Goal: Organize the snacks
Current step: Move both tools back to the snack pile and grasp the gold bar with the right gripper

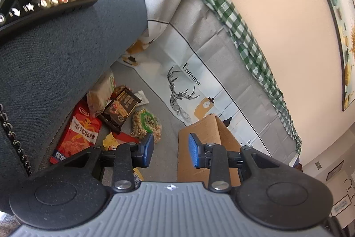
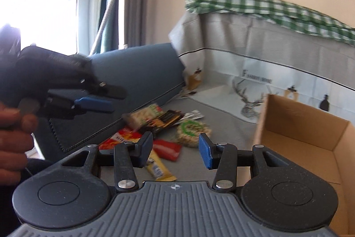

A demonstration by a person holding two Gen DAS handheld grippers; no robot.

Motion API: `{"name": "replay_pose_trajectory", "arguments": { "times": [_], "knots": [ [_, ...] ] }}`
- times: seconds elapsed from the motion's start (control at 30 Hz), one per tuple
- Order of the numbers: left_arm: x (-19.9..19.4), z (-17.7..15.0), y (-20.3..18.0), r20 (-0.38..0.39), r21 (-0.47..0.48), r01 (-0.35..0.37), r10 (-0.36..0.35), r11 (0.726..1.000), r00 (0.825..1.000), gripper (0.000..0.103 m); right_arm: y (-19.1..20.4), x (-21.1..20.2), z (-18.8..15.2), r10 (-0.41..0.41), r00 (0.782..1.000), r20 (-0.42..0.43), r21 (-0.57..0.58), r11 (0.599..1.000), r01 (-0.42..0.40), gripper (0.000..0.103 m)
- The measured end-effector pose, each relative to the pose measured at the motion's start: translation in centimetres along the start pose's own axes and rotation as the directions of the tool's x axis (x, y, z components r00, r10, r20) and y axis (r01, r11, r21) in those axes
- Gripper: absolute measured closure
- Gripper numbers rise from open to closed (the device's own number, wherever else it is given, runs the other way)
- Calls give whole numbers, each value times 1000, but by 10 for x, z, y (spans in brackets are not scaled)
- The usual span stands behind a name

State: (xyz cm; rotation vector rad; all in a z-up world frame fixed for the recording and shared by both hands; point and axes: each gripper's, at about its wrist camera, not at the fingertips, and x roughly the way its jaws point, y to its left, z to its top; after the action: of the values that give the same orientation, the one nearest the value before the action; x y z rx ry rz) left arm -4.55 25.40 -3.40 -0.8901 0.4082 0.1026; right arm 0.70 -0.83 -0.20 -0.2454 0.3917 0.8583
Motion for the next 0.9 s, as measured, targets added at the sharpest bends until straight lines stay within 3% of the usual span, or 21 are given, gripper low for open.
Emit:
{"name": "replay_pose_trajectory", "arguments": {
  "times": [0.2, 0.4, 0.9],
  "knots": [
    [6, 0, 5, -15, -37, -10, 10, 999, 1000, 64, 17, 40, -9, 67, 994, -83, -40, 997, -70, 55],
    [10, 1, 10, -31, -64, -38, 36, 997, 999, 61, 21, 82, -18, 47, 984, -170, -57, 997, -57, 52],
    [28, 4, 13, -56, -80, -122, 117, 989, 991, 58, 24, 141, -28, 92, 958, -271, -59, 992, -112, 50]
  ]
}}
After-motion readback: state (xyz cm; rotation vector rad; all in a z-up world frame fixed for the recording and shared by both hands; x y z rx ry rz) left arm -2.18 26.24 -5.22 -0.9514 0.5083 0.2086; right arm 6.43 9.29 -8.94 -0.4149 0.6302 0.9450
